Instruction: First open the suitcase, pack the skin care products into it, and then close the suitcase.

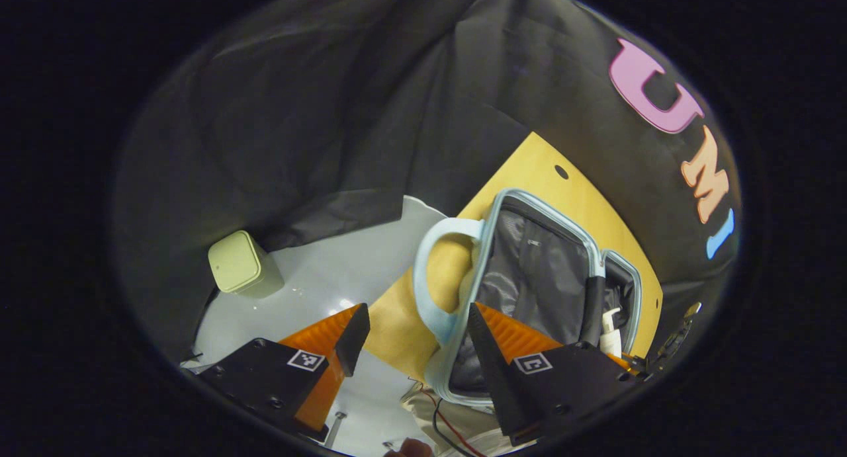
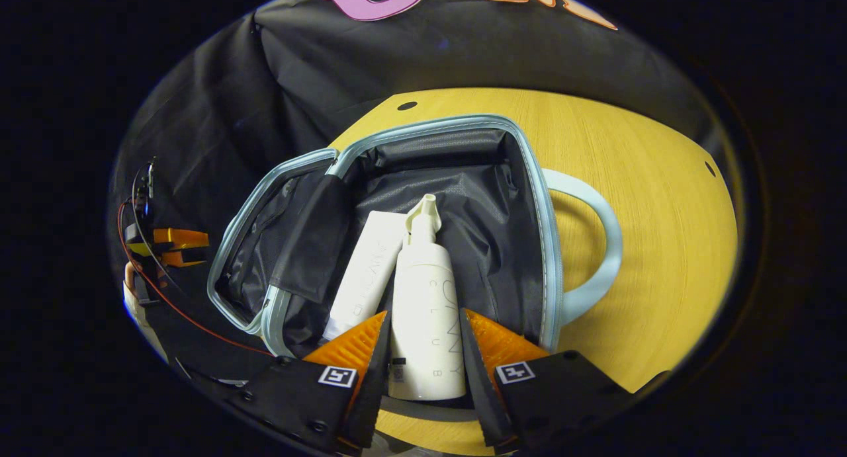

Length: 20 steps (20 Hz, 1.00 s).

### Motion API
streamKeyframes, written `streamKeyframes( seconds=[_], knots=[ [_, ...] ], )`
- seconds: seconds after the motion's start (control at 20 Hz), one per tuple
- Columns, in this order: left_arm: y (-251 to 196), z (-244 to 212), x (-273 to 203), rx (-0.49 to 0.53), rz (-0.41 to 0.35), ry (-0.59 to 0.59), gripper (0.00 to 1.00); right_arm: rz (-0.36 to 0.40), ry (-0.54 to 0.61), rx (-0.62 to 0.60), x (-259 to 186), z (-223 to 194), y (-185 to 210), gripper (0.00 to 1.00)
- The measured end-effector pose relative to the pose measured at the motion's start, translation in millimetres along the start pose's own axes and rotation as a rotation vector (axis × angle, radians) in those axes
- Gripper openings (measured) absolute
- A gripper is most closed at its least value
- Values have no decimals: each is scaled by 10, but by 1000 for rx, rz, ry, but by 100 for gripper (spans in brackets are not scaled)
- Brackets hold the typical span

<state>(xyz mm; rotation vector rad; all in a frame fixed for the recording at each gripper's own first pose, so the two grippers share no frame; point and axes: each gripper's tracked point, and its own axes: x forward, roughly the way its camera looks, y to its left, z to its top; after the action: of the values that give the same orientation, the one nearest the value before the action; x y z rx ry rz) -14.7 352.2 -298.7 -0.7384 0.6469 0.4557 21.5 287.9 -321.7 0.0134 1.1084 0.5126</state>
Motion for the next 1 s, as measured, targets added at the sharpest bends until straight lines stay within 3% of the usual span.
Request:
streamKeyframes(
  seconds=[0.1, 0.15, 0.35, 0.4, 0.5, 0.55, 0.6, 0.7, 0.75, 0.8, 0.85, 0.95, 1.0],
  knots=[
    [67, 30, 149, -38, 2, 9, 88, -1, -11, 1, -9, 14, 2, 62],
    [59, 24, 213, -54, -4, 20, 88, 5, -26, 5, -33, 29, 2, 57],
    [114, 13, 348, -95, -21, 40, 88, 44, -140, 1, -241, 226, 19, 93],
    [130, 17, 350, -100, -27, 44, 88, 43, -172, -6, -329, 277, -17, 96],
    [186, 63, 310, -111, -38, 57, 86, 40, -236, 13, -565, 376, -88, 98],
    [214, 95, 308, -117, -44, 61, 85, 34, -268, 29, -696, 424, -155, 93],
    [227, 119, 291, -129, -57, 68, 82, 19, -296, 41, -834, 467, -255, 98],
    [270, 189, 262, -164, -88, 78, 81, -42, -345, 50, -1089, 530, -512, 98],
    [258, 213, 297, -182, -104, 80, 73, -78, -365, 51, -1216, 532, -647, 98],
    [223, 196, 293, -198, -119, 89, 73, -110, -383, 50, -1318, 550, -778, 98],
    [182, 192, 309, -210, -134, 90, 64, -141, -399, 54, -1404, 576, -911, 93],
    [48, 137, 356, -222, -185, 106, 49, -193, -421, 79, -1552, 594, -1174, 98],
    [24, 120, 354, -219, -186, 114, 30, -211, -429, 96, -1618, 599, -1277, 98]
  ],
)
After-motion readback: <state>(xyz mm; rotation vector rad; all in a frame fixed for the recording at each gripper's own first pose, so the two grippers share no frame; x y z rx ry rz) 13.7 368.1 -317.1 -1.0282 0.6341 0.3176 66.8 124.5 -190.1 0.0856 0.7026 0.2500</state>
